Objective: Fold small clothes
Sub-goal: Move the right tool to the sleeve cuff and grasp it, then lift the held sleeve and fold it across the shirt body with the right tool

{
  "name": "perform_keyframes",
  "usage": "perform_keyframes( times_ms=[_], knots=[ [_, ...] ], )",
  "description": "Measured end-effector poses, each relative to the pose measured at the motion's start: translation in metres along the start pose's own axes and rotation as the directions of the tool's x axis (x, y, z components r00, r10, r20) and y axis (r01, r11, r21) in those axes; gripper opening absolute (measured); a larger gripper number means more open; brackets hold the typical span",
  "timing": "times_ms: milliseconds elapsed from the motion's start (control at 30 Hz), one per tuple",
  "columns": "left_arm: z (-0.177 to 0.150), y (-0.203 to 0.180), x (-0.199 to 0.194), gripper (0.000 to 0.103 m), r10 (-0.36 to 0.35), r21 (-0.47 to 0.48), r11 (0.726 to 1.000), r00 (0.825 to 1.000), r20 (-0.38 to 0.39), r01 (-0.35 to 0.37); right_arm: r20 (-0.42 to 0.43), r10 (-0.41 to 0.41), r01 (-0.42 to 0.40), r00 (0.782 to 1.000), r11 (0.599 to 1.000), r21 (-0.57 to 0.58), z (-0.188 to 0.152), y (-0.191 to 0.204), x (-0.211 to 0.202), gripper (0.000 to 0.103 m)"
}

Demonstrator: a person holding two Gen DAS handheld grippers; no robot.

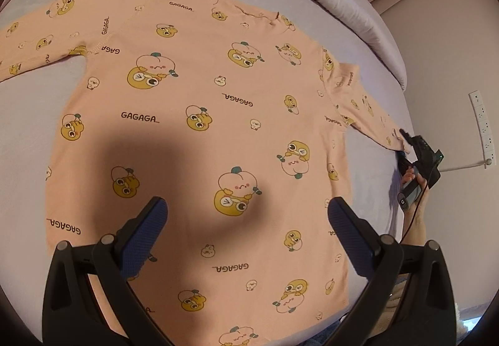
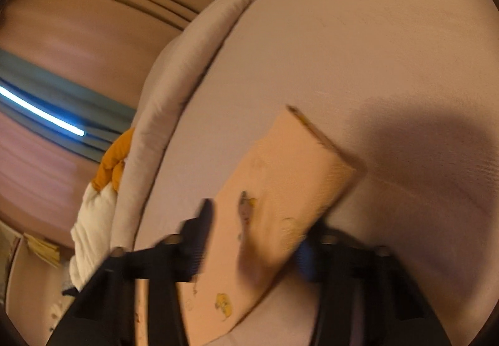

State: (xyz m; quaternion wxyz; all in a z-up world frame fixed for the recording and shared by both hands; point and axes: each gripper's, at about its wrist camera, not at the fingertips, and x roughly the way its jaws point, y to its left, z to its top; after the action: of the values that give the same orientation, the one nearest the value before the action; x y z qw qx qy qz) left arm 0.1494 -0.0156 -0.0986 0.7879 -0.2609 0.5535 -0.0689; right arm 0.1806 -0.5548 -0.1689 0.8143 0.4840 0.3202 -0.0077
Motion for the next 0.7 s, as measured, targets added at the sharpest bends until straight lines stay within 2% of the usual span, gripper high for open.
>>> perform_keyframes(
  times_ms=[100,133,300,433,600,700],
  knots=[
    [0.000,0.002,-0.002,0.102,0.005,-0.002,1.000,1.000,0.003,-0.005,-0.004,-0.011,0.012,1.000,0.999,0.031,0.002,-0.017,-0.010,0.010],
    [-0.001,0.003,-0.004,0.102,0.005,-0.001,1.000,1.000,0.006,-0.005,-0.006,-0.018,0.018,1.000,0.999,0.035,0.001,-0.018,-0.012,0.009],
    [-0.003,0.005,-0.014,0.103,0.010,0.011,1.000,0.999,0.031,-0.011,0.036,-0.003,0.005,0.999,0.999,-0.047,0.002,0.010,-0.036,0.008],
    [-0.008,0.013,-0.025,0.103,0.004,0.011,1.000,0.998,0.056,-0.005,0.080,0.048,-0.034,0.996,0.985,-0.167,0.002,0.061,-0.066,0.008],
    [-0.015,0.028,-0.042,0.103,-0.017,-0.002,1.000,0.996,0.088,0.017,0.060,0.070,-0.043,0.996,0.924,-0.380,-0.023,0.146,-0.088,0.008],
    [-0.022,0.043,-0.055,0.103,-0.028,-0.014,0.999,0.993,0.118,0.030,0.027,0.061,-0.039,0.998,0.863,-0.504,-0.054,0.202,-0.088,0.008]
  ],
)
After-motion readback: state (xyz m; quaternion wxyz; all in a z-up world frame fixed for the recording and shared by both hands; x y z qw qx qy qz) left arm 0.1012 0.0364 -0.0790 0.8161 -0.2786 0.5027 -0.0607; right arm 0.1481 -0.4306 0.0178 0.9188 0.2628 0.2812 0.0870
